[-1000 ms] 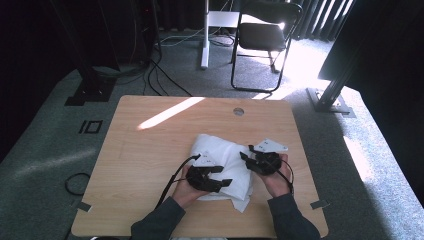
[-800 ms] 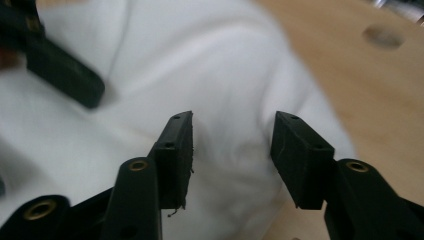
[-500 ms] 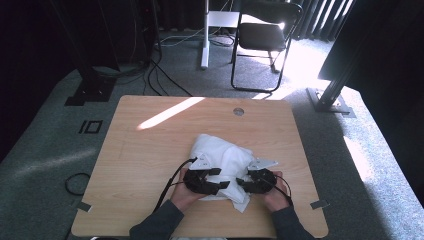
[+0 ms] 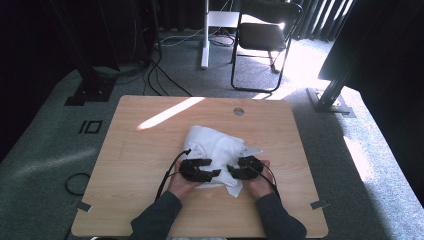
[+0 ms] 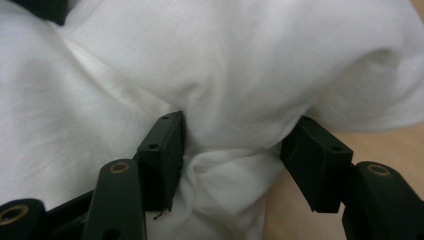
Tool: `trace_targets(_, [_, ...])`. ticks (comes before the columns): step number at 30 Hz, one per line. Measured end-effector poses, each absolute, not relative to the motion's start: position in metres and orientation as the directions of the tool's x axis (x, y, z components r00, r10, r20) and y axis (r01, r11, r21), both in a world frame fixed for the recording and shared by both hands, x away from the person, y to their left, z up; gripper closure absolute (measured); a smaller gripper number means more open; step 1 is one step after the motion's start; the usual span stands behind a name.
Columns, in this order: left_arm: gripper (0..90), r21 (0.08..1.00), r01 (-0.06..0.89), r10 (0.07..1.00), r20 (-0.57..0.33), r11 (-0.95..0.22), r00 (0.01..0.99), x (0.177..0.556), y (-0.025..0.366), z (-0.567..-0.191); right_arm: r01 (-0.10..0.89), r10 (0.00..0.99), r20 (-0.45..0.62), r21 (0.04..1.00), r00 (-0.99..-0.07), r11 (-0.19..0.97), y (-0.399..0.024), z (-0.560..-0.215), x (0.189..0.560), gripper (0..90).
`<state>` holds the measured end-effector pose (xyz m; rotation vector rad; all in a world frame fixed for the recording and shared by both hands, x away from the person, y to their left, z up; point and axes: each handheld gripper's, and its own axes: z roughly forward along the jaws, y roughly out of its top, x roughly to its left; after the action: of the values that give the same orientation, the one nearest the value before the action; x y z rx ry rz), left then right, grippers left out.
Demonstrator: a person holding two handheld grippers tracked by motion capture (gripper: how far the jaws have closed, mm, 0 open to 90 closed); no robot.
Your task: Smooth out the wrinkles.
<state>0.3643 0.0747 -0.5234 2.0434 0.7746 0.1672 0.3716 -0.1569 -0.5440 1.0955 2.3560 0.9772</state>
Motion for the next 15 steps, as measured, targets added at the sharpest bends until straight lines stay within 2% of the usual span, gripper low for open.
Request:
trace_targets(6, [39.6, 0.802, 0.483, 0.637, -0.174, -0.35, 0.751, 0.405, 0.077, -0.523, 0.521, 0.834, -0.089, 0.744, -0.544, 0.419, -0.143, -0.535, 0.403, 41.6])
trace_targets(8, [39.1, 0.808, 0.484, 0.647, -0.176, -0.335, 0.742, 0.414, 0.077, -0.523, 0.51, 0.858, -0.061, 0.782, -0.51, 0.359, -0.143, -0.524, 0.404, 41.7])
trace_targets(10, [39.0, 0.814, 0.485, 0.654, -0.181, -0.32, 0.734, 0.418, 0.077, -0.523, 0.479, 0.846, -0.033, 0.813, -0.531, 0.333, -0.142, -0.514, 0.398, 41.2])
trace_targets(11, [39.0, 0.814, 0.485, 0.654, -0.181, -0.32, 0.734, 0.418, 0.077, -0.523, 0.479, 0.846, -0.033, 0.813, -0.531, 0.333, -0.142, -0.514, 0.398, 41.2])
trace_targets(12, [39.0, 0.817, 0.485, 0.653, -0.185, -0.313, 0.734, 0.416, 0.078, -0.521, 0.462, 0.82, -0.057, 0.803, -0.57, 0.377, -0.139, -0.514, 0.392, 40.5])
trace_targets(15, [39.0, 0.837, 0.452, 0.64, -0.168, -0.309, 0.749, 0.4, 0.082, -0.513, 0.481, 0.809, -0.115, 0.753, -0.577, 0.449, -0.138, -0.529, 0.392, 42.6])
